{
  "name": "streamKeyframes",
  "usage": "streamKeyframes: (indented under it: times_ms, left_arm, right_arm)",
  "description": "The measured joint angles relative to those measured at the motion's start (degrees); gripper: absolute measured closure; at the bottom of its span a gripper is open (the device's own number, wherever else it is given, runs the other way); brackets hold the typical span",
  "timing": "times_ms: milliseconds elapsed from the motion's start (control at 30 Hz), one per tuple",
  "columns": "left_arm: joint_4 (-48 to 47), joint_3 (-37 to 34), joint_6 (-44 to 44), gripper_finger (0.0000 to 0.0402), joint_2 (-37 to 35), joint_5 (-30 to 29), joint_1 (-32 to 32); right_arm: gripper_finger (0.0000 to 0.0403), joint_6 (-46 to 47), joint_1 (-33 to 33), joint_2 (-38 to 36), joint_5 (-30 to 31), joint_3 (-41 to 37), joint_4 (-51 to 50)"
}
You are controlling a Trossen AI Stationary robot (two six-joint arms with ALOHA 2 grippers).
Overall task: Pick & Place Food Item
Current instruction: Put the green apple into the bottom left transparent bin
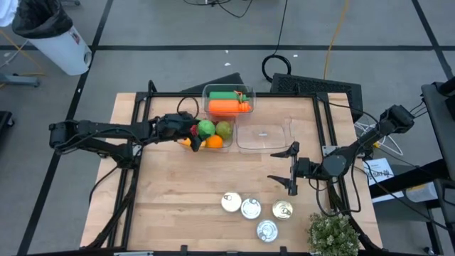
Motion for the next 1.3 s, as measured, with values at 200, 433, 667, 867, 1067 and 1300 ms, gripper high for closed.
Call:
streamKeyframes:
  times_ms: [200, 433, 667, 867, 1067, 1300]
  left_arm:
    - [3.59, 0.0, -0.21, 0.0009, 1.99, 6.1, 0.0]
    - [5.62, -0.02, -3.31, 0.0009, 8.18, 5.33, 0.0]
    - [8.23, 0.02, -5.57, 0.0009, 11.67, 0.37, 0.07]
    - [8.68, 0.0, 3.27, 0.0009, 10.61, 1.42, -1.85]
    - [8.9, -0.02, 9.92, 0.0009, 10.27, -0.57, -5.18]
    - [10.82, -0.02, 12.37, 0.0009, 10.27, -1.11, -7.34]
  right_arm:
    - [0.0067, -0.34, 0.0, 0.0, 0.0, 0.0, 0.02]
    - [0.0067, -0.19, 0.0, 0.0, 0.0, 0.0, 0.04]
    - [0.0067, 0.09, -2.02, 3.51, -0.02, 0.0, 3.56]
    - [0.0067, 0.2, -13.87, 9.29, -4.24, 2.01, 9.7]
    - [0.0067, 4.82, -27.97, 18.79, -19.65, 9.82, 8.92]
    - [0.0067, 6.07, -35.73, 32.33, -27.69, 20.37, 7.79]
